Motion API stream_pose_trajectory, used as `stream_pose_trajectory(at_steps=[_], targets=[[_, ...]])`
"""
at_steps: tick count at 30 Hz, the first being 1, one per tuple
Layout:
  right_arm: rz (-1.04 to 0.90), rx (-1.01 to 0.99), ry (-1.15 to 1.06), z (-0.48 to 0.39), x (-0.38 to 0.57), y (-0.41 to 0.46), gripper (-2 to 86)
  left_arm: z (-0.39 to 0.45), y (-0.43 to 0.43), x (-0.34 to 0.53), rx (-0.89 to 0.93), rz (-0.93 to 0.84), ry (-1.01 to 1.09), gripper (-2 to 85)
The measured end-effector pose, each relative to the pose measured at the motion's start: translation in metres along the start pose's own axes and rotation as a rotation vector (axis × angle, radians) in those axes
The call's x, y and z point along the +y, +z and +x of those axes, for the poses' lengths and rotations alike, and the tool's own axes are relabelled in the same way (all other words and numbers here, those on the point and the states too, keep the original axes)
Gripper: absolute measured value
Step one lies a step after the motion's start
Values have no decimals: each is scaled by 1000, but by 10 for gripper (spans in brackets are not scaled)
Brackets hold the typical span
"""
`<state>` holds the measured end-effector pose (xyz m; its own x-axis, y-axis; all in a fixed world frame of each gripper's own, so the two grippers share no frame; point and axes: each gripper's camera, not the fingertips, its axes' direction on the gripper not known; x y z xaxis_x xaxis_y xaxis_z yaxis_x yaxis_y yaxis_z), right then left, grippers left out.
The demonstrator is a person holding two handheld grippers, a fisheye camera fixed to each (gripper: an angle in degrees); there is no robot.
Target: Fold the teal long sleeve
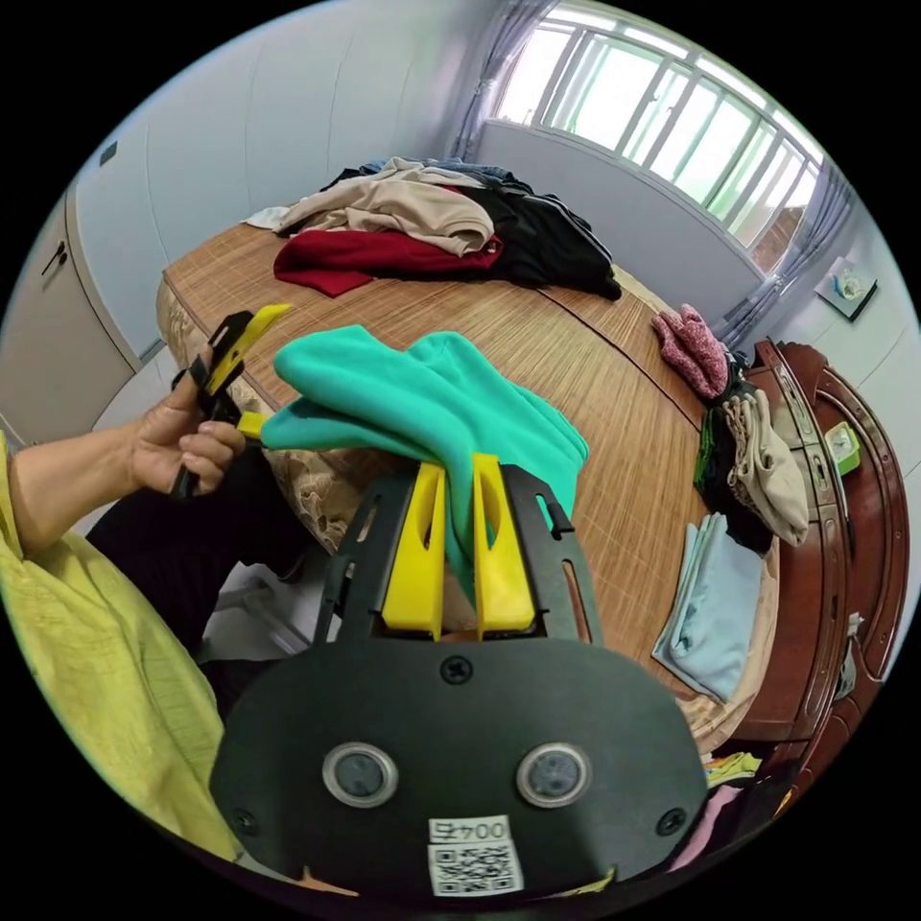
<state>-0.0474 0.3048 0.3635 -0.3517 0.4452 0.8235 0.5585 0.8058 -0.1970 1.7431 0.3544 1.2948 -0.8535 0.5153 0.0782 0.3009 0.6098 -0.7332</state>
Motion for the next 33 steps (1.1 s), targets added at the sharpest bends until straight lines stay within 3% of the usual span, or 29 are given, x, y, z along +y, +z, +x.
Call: stream_pose_trajectory(at_steps=[11, 15, 18, 22, 28, 33], targets=[[-18, -9, 2, 62, 27, 25, 54, -8, 69, -106, -77, -329, -3, 329], [-46, 7, -32, 82, 39, 40, 58, -4, 88, -121, -317, -427, 2, 192], [-91, -62, -2, 118, 52, 51, 73, -5, 83, -122, -376, -367, -33, 136], [-170, -408, 121, 211, 78, 62, 123, -4, 86, -120, -439, -343, -27, 119], [93, -1039, 600, 419, 150, 101, 205, 19, 101, -131, -530, -365, 10, 111], [55, -1186, 785, 518, 180, 164, 207, 31, 108, -141, -532, -377, 1, 109]])
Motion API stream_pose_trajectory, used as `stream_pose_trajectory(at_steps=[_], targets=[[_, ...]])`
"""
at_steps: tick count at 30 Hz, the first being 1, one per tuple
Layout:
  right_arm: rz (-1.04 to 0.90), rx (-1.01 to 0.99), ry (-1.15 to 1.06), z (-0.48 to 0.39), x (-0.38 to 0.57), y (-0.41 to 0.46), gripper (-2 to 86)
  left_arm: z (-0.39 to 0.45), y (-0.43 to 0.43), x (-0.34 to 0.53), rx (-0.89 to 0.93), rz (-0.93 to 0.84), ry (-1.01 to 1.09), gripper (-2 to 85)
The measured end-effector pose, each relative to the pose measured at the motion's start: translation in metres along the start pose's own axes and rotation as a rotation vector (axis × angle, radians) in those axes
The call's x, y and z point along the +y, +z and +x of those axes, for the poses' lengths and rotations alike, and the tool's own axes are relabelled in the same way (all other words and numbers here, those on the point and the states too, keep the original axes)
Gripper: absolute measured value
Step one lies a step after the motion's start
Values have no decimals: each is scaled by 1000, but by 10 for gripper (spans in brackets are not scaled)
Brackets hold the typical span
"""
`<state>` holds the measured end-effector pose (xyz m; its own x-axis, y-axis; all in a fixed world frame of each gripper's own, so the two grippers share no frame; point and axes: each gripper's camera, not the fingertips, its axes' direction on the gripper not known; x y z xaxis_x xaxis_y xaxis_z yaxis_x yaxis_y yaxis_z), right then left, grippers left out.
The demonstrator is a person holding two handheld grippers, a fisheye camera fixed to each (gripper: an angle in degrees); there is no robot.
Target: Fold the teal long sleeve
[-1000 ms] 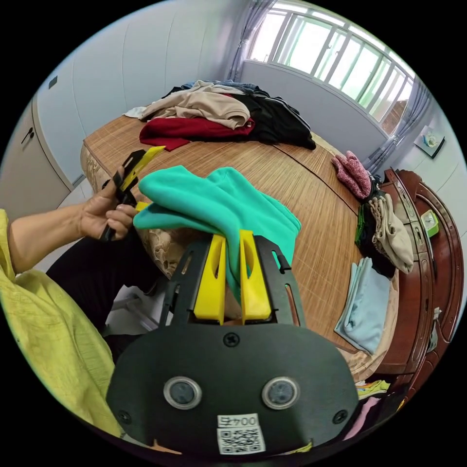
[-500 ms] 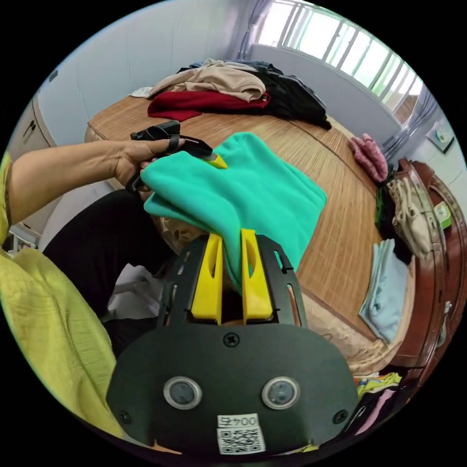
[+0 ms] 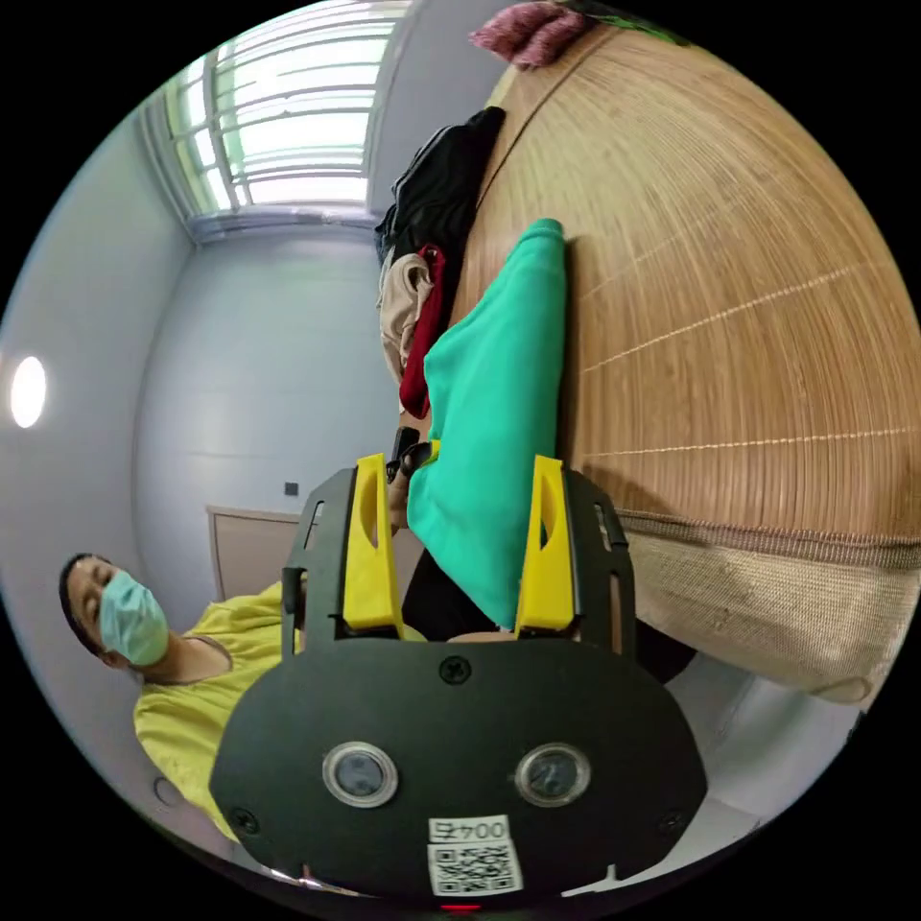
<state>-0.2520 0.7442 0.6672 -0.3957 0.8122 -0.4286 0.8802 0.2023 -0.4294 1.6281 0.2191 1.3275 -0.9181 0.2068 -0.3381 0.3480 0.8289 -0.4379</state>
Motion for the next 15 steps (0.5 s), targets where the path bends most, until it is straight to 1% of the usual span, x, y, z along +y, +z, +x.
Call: stream_pose_trajectory(at_steps=[3, 5, 11, 15], targets=[[-19, -41, 80, 33, -24, -22, 217, 9, -3, -7, -1, -13, 5, 107], [-64, -54, 123, 49, -40, -31, 215, 14, -5, -11, 0, -16, 9, 107], [-136, -110, 136, 66, -77, -43, 190, 33, -13, -22, 3, -23, 17, 106], [-172, -103, 131, 66, -100, -38, 181, 48, -18, -28, 5, -25, 21, 105]])
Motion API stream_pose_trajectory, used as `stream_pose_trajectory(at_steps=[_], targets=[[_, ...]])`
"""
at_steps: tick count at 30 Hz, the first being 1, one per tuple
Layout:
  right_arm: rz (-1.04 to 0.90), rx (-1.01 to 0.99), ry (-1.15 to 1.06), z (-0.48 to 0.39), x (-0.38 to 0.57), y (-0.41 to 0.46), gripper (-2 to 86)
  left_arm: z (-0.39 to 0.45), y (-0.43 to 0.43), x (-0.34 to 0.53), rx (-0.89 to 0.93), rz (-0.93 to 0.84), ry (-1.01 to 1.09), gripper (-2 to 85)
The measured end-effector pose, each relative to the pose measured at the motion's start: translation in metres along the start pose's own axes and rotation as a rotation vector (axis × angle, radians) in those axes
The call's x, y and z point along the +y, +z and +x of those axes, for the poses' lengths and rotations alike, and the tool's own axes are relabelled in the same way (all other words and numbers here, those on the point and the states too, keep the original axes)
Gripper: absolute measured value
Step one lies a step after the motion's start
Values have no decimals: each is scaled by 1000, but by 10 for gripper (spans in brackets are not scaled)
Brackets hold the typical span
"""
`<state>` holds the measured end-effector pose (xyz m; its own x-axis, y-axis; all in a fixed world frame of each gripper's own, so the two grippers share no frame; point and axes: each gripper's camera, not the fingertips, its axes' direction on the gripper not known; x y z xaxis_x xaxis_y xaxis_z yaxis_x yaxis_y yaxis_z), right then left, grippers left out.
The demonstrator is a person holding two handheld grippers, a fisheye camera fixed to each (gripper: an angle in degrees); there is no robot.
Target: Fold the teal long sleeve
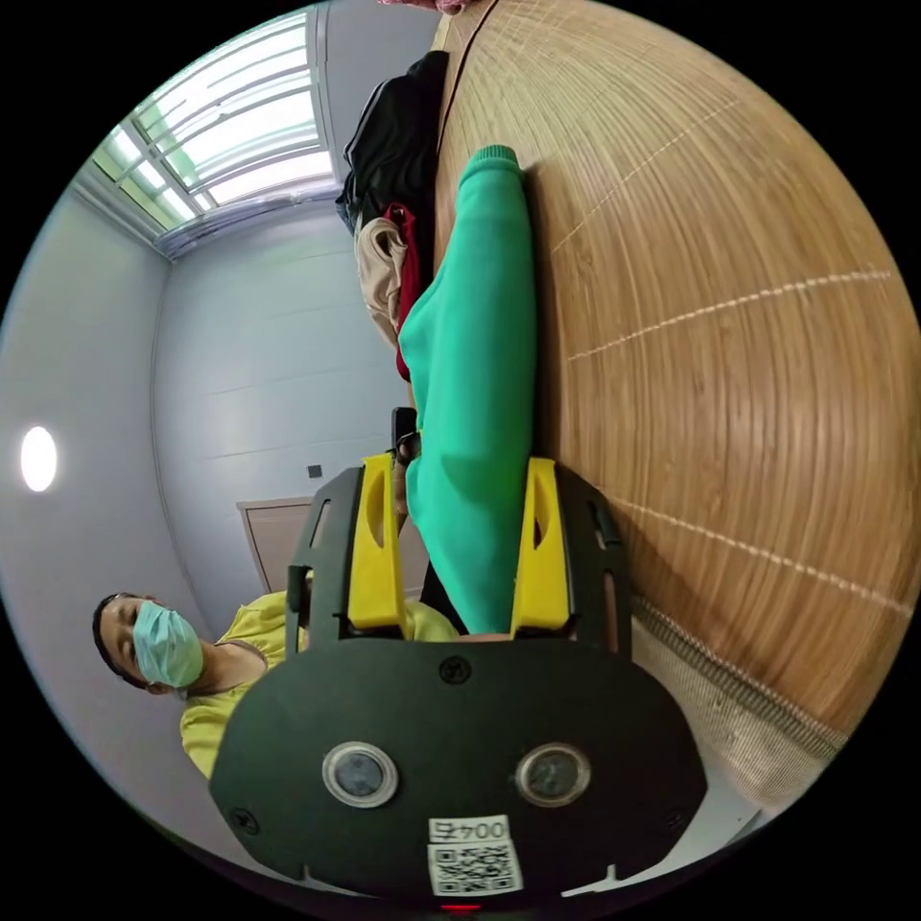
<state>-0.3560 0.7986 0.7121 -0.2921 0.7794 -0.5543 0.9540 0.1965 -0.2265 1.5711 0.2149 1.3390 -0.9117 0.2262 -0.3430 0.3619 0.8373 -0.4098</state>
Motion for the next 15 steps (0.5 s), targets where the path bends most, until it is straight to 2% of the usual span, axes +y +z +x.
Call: stream_pose_trajectory(at_steps=[4, 8, 9, 12, 15], targets=[[4, 39, 30, -7, -20, 7, 140, 17, -5, -5, -17, -1, 12, 105], [91, 304, 48, -43, -22, 18, 100, 47, -8, -5, -116, 23, 41, 105], [110, 342, 35, -52, -20, 20, 98, 65, -8, -1, -197, 50, 81, 106], [143, 538, -70, -101, -12, 35, 92, 115, -4, 12, -367, 100, 175, 108], [140, 731, -196, -152, -3, 47, 90, 167, 8, 25, -443, 116, 270, 111]])
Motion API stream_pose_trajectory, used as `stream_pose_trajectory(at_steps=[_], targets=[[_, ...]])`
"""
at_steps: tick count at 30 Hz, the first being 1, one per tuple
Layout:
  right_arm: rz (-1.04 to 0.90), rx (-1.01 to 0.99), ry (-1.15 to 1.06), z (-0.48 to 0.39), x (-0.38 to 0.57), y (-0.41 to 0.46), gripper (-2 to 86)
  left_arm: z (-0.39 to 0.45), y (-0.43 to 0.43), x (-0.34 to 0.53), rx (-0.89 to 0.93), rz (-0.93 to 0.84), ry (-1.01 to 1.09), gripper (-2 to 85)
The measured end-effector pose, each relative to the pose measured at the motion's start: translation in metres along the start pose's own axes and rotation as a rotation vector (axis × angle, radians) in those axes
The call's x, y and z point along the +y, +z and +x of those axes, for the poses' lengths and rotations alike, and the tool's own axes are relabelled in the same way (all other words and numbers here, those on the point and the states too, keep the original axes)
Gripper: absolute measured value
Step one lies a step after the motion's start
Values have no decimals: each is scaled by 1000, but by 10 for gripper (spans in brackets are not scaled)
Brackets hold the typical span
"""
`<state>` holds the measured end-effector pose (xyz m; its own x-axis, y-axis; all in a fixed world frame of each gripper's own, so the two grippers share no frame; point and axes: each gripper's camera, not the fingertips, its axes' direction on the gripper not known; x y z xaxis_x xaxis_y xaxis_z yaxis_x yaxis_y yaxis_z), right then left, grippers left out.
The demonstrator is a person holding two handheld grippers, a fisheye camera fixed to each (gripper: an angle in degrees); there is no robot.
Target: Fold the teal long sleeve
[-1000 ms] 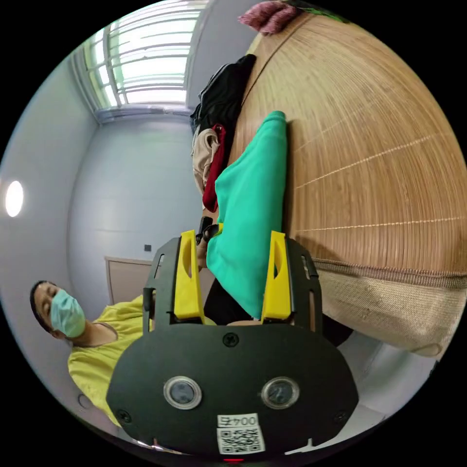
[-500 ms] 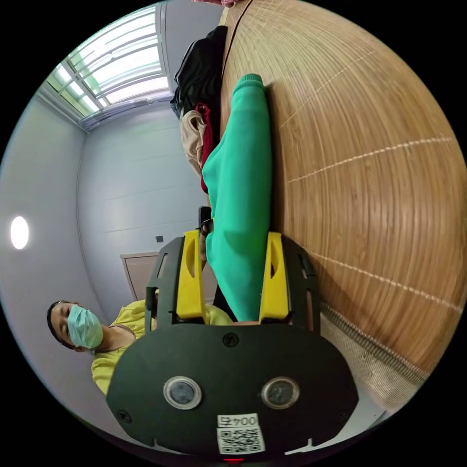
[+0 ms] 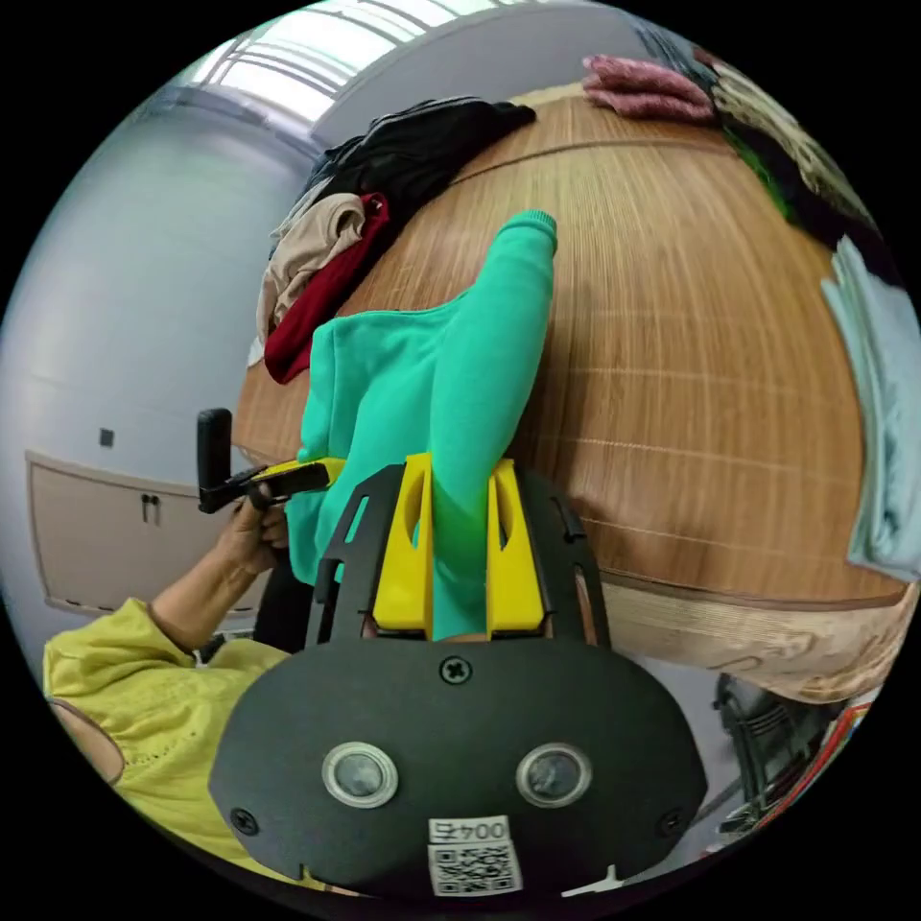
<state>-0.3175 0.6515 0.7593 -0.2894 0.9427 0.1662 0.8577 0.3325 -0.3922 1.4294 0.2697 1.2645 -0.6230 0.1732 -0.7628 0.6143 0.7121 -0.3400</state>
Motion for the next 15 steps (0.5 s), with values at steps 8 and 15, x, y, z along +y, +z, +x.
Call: stream_pose_trajectory(at_steps=[8, 15], targets=[[157, 192, -96, -9, 15, -130, 90, 145, 3, -46, 2, 71, 202, 114], [230, 416, -28, 45, 6, -254, 90, 289, 89, -157, 80, 12, 393, 118]])
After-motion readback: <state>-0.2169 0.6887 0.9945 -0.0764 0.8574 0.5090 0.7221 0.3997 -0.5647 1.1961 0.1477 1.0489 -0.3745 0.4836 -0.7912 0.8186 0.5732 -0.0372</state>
